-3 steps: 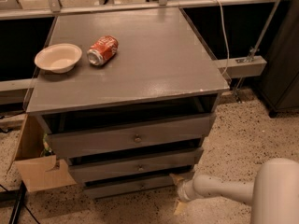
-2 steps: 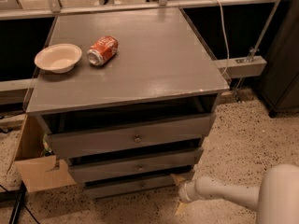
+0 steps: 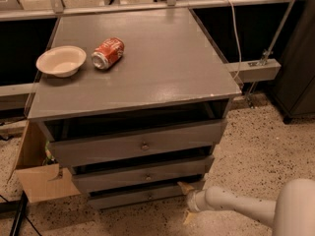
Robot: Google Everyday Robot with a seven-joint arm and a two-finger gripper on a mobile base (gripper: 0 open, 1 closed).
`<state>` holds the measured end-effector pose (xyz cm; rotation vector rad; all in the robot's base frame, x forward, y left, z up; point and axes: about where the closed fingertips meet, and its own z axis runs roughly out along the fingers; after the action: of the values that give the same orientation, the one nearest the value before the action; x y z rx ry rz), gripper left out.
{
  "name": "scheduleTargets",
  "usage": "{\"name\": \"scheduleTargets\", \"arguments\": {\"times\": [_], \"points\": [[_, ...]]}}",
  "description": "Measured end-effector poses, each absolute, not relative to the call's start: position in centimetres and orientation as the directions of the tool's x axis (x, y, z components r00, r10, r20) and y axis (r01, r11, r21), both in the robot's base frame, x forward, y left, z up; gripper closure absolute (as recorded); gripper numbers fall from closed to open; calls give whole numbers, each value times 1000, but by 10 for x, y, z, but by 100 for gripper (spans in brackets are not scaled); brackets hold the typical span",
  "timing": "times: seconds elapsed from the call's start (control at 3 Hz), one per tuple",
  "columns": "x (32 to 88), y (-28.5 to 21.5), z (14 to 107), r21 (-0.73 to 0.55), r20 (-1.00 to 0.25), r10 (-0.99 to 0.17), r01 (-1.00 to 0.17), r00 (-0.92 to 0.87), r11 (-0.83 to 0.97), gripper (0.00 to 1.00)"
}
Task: Open bottom drawer
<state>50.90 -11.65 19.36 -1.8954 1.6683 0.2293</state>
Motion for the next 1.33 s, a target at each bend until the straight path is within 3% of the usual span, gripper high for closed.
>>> {"name": "scheduleTargets", "arguments": {"times": [1.33], "points": [[548,-101,178,-386,-440,-853,-917,282,-104,0]]}}
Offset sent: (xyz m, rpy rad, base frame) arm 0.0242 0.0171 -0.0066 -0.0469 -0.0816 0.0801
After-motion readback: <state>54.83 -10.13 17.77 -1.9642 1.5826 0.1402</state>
